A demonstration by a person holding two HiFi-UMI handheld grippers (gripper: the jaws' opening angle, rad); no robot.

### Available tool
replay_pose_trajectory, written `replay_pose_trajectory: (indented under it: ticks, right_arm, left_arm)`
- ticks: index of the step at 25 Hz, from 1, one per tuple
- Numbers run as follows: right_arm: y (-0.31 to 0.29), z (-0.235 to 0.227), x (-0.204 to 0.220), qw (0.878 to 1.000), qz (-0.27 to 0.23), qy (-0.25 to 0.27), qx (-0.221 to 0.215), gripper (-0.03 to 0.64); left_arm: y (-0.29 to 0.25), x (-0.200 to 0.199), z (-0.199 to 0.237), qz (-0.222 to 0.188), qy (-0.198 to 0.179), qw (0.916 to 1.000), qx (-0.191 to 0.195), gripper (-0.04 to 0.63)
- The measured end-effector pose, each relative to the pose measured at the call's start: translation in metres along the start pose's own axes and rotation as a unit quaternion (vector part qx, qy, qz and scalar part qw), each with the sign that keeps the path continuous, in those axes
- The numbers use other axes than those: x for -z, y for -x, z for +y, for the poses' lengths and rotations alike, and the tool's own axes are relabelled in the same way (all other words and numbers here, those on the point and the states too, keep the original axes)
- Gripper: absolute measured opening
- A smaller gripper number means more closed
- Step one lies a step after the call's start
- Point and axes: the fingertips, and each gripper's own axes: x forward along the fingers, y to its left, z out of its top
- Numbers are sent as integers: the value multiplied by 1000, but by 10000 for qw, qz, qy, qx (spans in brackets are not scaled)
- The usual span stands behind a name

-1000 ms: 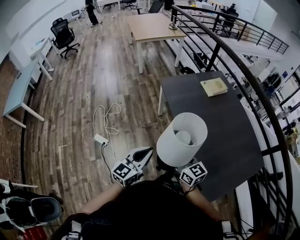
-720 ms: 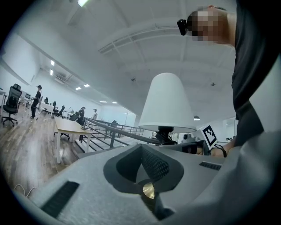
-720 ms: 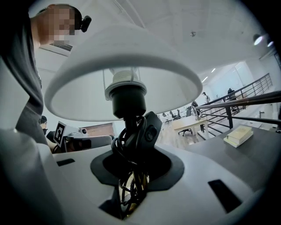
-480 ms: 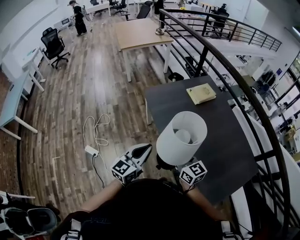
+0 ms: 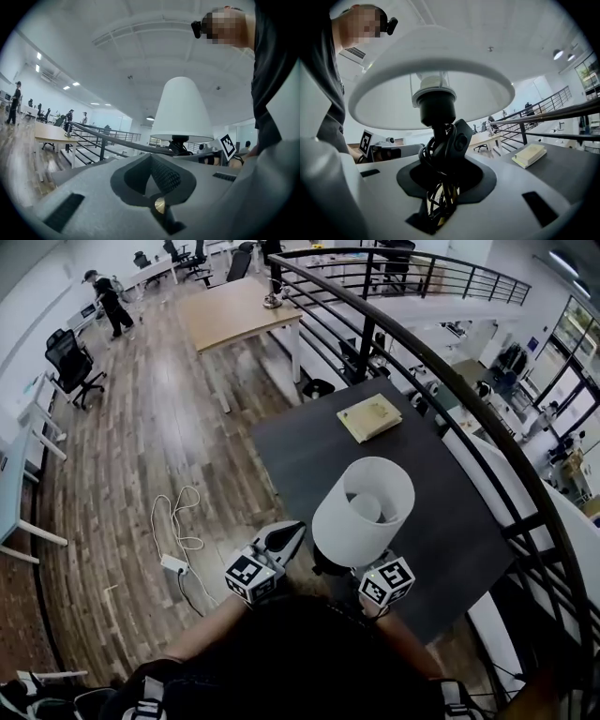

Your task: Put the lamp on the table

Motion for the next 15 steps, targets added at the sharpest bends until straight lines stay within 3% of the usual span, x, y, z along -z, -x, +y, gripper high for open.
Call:
replay_pose_trajectory:
  ticks: [9, 15]
  right_arm:
    - [-10, -37, -10, 9985, -128, -28, 538, 104]
    - [-28, -54, -17, 9934, -204, -73, 1122, 104]
  left_arm:
    - [-51, -6, 31, 95, 32, 9985, 544, 9]
    - [-74, -10, 53, 225, 40, 9929, 1168, 9]
